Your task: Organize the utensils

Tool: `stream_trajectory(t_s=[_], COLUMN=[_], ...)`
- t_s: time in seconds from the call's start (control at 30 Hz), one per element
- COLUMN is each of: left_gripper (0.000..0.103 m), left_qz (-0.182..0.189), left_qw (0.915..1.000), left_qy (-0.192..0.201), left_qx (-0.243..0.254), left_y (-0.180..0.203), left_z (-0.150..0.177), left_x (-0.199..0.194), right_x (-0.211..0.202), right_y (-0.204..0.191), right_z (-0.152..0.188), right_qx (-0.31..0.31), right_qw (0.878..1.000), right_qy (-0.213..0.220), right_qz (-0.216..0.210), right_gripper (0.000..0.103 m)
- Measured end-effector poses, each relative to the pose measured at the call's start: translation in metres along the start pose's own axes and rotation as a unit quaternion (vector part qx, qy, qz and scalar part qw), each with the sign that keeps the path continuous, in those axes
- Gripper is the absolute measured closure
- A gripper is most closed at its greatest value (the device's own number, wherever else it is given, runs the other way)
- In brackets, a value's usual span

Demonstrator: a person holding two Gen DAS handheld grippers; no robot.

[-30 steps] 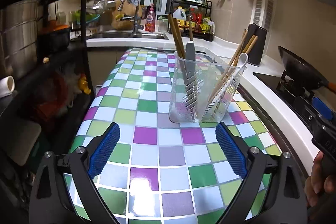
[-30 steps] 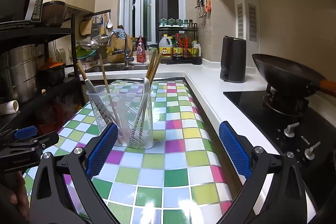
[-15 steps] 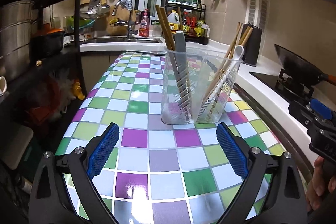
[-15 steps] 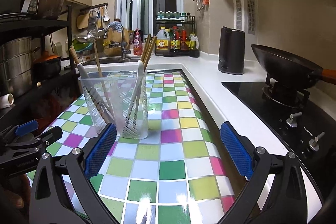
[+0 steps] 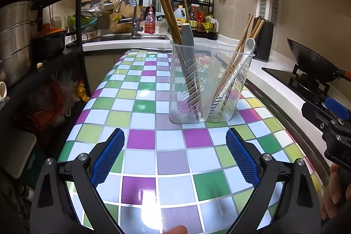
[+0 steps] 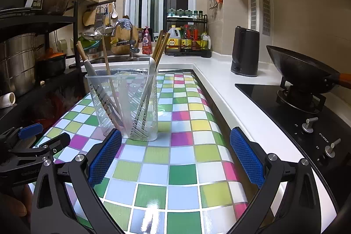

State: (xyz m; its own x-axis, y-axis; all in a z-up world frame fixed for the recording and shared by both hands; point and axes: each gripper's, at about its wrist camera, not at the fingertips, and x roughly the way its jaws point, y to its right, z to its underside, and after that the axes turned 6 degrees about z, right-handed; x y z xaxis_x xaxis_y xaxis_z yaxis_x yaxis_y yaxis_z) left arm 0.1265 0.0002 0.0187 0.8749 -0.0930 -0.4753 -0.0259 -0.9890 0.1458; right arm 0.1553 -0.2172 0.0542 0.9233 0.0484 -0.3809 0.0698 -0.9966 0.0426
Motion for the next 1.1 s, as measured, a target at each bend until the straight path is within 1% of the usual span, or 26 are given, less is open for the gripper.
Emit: stream_trajectory(t_s=[1.1], left_gripper=[0.011], left_qz=[0.009], left_qw=[0.9998], left_qy=[0.002], left_qx=[0.015], left_y=[0.0051], left_z=[0.0026], left_x=[-0.0053], right_x=[-0.0043], right_y=[-0.0089], right_z=[0.0031], right_qx=[-0.014], right_qw=[1.000], right_qy=[0.007], right_qz=[-0.005], right_gripper=[0.006])
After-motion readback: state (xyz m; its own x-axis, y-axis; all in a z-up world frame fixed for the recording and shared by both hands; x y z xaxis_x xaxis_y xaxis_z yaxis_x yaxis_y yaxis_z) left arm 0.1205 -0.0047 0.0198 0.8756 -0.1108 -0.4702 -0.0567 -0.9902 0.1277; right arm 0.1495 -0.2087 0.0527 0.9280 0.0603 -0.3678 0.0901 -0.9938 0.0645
